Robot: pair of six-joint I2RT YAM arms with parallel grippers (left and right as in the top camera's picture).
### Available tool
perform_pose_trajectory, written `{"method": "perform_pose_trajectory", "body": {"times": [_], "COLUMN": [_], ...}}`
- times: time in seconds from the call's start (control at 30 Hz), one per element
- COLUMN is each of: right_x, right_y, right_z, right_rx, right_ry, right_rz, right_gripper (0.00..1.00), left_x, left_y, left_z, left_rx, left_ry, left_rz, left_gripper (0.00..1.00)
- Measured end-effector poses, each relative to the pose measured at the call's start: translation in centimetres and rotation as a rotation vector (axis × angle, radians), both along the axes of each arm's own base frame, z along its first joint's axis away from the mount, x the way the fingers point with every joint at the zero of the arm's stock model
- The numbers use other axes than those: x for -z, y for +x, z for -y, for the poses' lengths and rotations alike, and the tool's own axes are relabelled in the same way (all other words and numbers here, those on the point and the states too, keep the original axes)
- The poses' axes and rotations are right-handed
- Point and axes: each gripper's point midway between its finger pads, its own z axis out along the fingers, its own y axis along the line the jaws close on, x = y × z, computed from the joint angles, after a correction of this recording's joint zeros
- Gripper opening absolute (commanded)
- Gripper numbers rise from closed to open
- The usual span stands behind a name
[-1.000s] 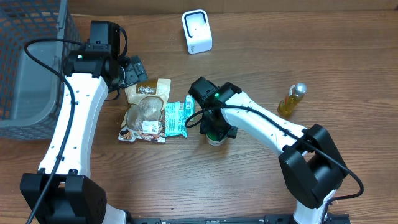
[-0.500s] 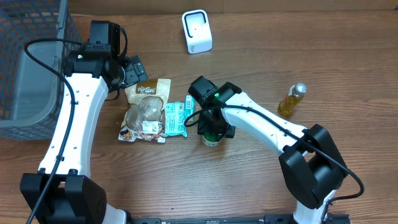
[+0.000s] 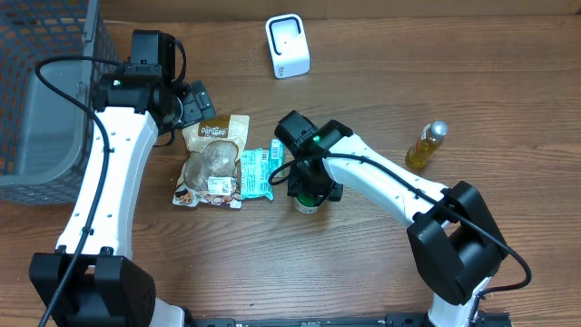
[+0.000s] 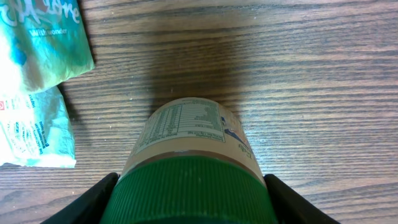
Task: Scan the item barcode
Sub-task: 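Tighten the right gripper grip on the green-lidded jar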
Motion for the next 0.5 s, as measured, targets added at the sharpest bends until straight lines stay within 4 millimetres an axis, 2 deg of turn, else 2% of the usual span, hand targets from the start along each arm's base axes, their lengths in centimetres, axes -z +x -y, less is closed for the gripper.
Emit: {"method": "perform_pose_trajectory", "body": {"times": [0.27, 0.5], "right_x": [0.03, 0.05], "right_y": [0.1, 0.03], "right_z": [-0.19, -0.28], "right_rx": [-0.002, -0.001], "right_ry": [0.008, 0.013], "right_rz": [0.003, -0.002], "right_gripper": [0.76, 0.98], "left_x": [0.0, 0.0], "left_y": [0.0, 0.0], "left_z": [0.0, 0.0], "left_rx": [0.0, 0.0], "left_ry": [0.0, 0.0], "left_rz": [0.0, 0.0], "left_gripper": [1.0, 1.0]}}
